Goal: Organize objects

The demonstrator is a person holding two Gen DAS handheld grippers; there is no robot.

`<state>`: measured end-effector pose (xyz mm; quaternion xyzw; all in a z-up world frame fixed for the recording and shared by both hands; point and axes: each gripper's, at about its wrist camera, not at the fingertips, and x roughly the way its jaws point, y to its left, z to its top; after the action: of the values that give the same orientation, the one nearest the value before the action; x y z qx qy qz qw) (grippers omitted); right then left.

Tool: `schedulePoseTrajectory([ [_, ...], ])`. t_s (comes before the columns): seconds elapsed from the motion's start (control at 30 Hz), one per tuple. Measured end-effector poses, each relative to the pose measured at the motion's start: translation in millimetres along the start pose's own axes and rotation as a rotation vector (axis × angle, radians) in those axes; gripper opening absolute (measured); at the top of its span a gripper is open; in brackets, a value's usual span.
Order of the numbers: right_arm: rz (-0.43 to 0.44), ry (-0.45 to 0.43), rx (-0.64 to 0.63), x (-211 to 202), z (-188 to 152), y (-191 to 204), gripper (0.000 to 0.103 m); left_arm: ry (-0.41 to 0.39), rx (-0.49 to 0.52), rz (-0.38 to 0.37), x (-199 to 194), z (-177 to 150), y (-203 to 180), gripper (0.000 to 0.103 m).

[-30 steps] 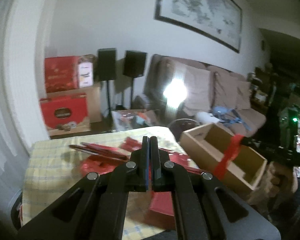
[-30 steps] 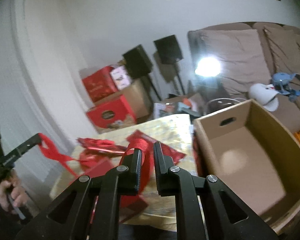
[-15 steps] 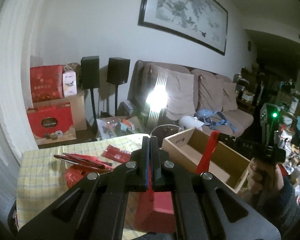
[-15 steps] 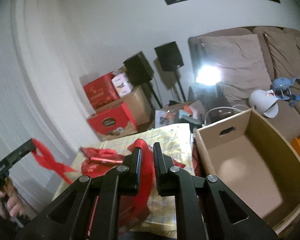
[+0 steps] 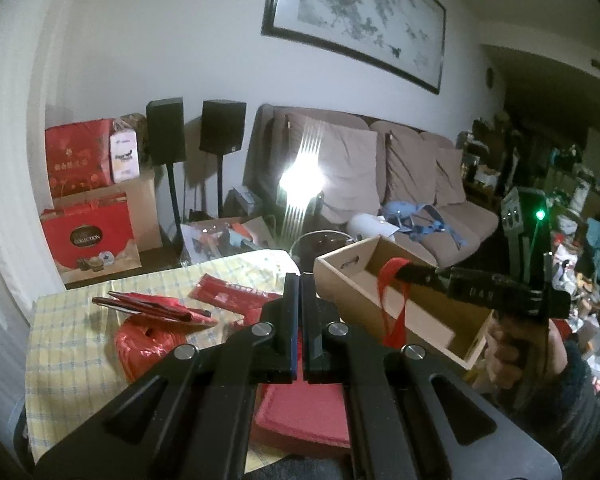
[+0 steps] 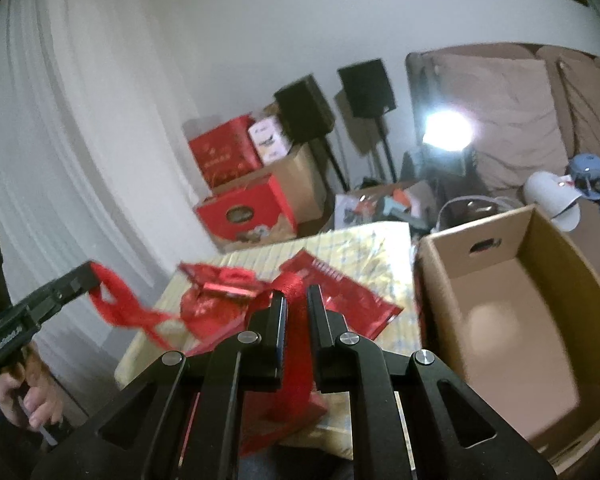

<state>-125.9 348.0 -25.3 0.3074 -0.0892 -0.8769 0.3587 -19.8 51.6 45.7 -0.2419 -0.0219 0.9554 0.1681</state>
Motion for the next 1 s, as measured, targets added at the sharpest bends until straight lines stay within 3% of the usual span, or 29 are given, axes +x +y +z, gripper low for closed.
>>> schedulePoseTrajectory([
  [0.13, 0.044, 0.047, -0.007, 9.9, -10.3, 9.2, 0.01, -0.001, 0.025, 0.019, 5.1, -2.4, -1.5, 0.001],
  [0.4, 0.08, 0.114, -0.04, 25.5, -22.4, 25.6, 0.011, 0.066, 0.076, -0.035, 22.9, -13.7, -18.0, 0.001],
  [0.57, 0.136, 0.135, -0.026, 20.6, -28.7, 20.7, 0.011, 0.069, 0.099, -0.086, 18.7, -19.0, -26.2, 0.003],
  [0.67, 0.133, 0.123, -0.035, 10.6, -28.8, 19.0, 0.019, 0.044, 0.113, -0.127, 9.2, -17.0, -30.5, 0.014],
  [0.8, 0.12, 0.062, -0.037, -14.6, -25.4, 12.8, 0.028, -0.048, 0.062, -0.134, -11.5, -7.3, -22.7, 0.045],
  [0.93, 0.088, -0.011, -0.035, -40.5, -26.3, 3.4, 0.053, -0.135, 0.048, -0.054, -30.6, -1.4, -5.8, 0.077],
  [1.0, 0.056, -0.011, -0.022, -44.8, -32.7, -4.1, 0.058, -0.096, 0.09, -0.025, -26.0, -3.5, 0.1, 0.081],
])
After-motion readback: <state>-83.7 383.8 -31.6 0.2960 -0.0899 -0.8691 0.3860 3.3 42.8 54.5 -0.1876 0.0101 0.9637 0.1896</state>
